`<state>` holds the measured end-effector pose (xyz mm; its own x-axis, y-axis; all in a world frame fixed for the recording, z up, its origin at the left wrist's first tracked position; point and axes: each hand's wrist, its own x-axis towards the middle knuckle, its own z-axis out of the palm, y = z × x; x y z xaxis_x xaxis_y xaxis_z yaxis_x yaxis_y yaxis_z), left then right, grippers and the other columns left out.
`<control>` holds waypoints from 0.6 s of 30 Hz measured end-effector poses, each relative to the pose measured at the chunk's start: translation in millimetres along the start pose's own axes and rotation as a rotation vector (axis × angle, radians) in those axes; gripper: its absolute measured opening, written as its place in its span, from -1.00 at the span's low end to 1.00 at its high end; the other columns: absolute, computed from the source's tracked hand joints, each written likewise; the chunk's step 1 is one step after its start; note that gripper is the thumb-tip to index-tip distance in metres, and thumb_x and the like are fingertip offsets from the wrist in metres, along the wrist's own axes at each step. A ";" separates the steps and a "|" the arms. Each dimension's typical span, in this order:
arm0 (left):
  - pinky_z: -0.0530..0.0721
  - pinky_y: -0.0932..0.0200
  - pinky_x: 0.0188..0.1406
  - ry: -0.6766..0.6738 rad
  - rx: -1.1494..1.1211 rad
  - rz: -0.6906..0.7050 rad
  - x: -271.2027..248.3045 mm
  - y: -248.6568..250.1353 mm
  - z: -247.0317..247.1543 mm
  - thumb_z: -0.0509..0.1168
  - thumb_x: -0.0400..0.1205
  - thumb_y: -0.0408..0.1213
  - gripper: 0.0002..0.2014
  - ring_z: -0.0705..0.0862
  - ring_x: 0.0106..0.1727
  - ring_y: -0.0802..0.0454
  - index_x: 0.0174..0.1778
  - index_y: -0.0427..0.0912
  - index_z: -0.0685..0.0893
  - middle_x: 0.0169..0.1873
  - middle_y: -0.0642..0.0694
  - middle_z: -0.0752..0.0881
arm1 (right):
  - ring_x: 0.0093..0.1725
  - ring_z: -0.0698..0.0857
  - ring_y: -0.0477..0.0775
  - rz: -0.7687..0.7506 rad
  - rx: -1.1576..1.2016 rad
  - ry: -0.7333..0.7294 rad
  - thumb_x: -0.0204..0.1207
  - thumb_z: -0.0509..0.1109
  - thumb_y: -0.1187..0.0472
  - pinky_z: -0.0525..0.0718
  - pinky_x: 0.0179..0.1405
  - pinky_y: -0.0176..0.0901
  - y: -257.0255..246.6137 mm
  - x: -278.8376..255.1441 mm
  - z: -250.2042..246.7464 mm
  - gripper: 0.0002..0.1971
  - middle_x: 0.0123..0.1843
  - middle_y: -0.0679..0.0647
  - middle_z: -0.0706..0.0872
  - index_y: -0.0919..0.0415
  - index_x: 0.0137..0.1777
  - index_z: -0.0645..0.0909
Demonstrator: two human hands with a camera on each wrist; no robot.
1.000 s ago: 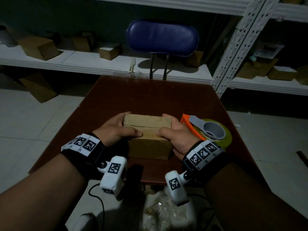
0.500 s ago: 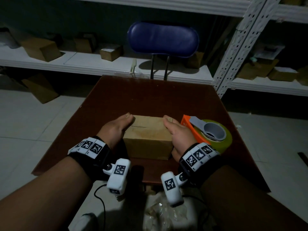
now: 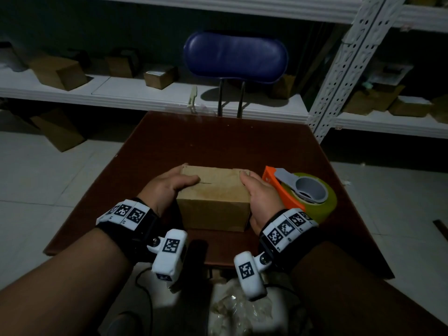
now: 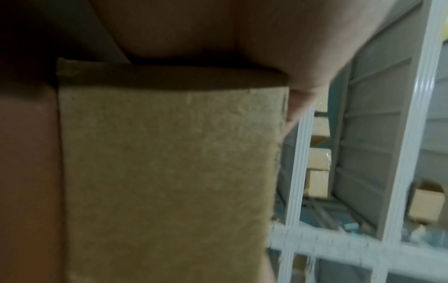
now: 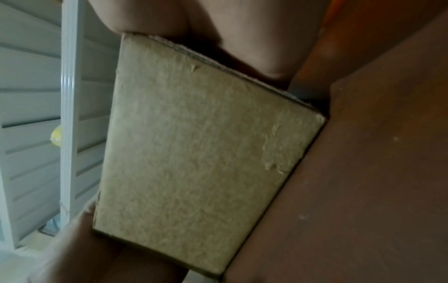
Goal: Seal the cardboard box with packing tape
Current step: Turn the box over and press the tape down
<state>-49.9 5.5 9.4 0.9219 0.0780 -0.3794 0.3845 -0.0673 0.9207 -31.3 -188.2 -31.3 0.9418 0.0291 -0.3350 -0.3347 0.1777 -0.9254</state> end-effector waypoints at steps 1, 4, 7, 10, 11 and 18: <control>0.54 0.56 -0.26 0.028 0.034 0.017 0.7 1.0 -0.9 0.31 0.69 -0.21 -0.53 0.64 0.11 0.16 0.55 -0.14 0.54 0.36 0.05 0.61 | 0.16 0.82 0.20 -0.016 -0.025 -0.001 0.73 0.28 0.04 0.64 0.43 0.28 -1.2 -0.8 -0.7 -0.73 0.11 0.15 0.86 0.11 0.23 0.73; 0.46 0.31 0.27 0.123 0.142 -0.020 4.9 2.6 -1.8 0.09 0.81 -0.10 -0.56 0.50 0.51 -0.07 0.63 -0.06 0.44 0.58 -0.09 0.49 | 0.05 0.85 0.21 -0.046 -0.054 0.005 0.73 0.31 0.07 0.70 0.35 0.28 -1.2 -0.5 -1.8 -0.78 -0.04 0.14 0.89 0.08 0.02 0.78; 0.39 -0.05 0.44 0.308 0.135 -0.030 3.4 5.0 -1.1 -0.11 0.85 -0.15 -0.53 0.46 0.54 -0.29 0.70 -0.13 0.23 0.56 -0.35 0.47 | 0.04 0.86 0.20 -0.107 -0.114 0.008 0.71 0.34 0.06 0.76 0.24 0.25 -0.2 -2.5 -1.7 -0.78 -0.02 0.14 0.89 0.09 -0.01 0.80; 0.52 -0.09 0.34 0.296 0.048 0.000 1.3 3.9 -2.6 0.03 0.73 0.22 -0.49 0.67 0.26 -0.13 0.34 0.01 0.69 0.27 -0.13 0.73 | -0.08 0.86 0.08 -0.216 -0.230 0.053 0.69 0.36 0.06 0.80 -0.01 0.04 -0.1 -4.0 -3.1 -0.78 -0.09 0.09 0.89 0.16 -0.01 0.78; 0.55 -0.11 0.32 0.319 -0.072 -0.005 4.6 -0.6 -4.9 0.17 0.61 0.32 -0.48 0.71 0.19 -0.10 0.19 0.03 0.77 0.17 -0.08 0.78 | -0.13 0.85 0.09 -0.262 -0.272 0.076 0.67 0.39 0.04 0.78 -0.09 0.04 -0.6 -4.8 -3.4 -0.76 -0.13 0.12 0.87 0.21 -0.04 0.76; 0.69 0.14 -0.13 0.250 -0.049 0.140 1.0 -10.1 5.1 0.52 0.53 -0.14 -0.64 0.74 0.06 0.05 0.25 0.09 0.73 0.13 0.06 0.75 | -0.37 0.66 -0.09 -0.316 -0.433 0.128 0.52 0.52 -0.06 0.58 -0.36 -0.19 3.0 -13.0 1.2 -0.70 -0.35 -0.03 0.66 0.13 -0.23 0.59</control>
<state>-52.7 1.2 -0.7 0.9235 0.3145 -0.2197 0.2462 -0.0467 0.9681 -44.5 -186.9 -29.5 0.9961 -0.0847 -0.0229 -0.0445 -0.2635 -0.9636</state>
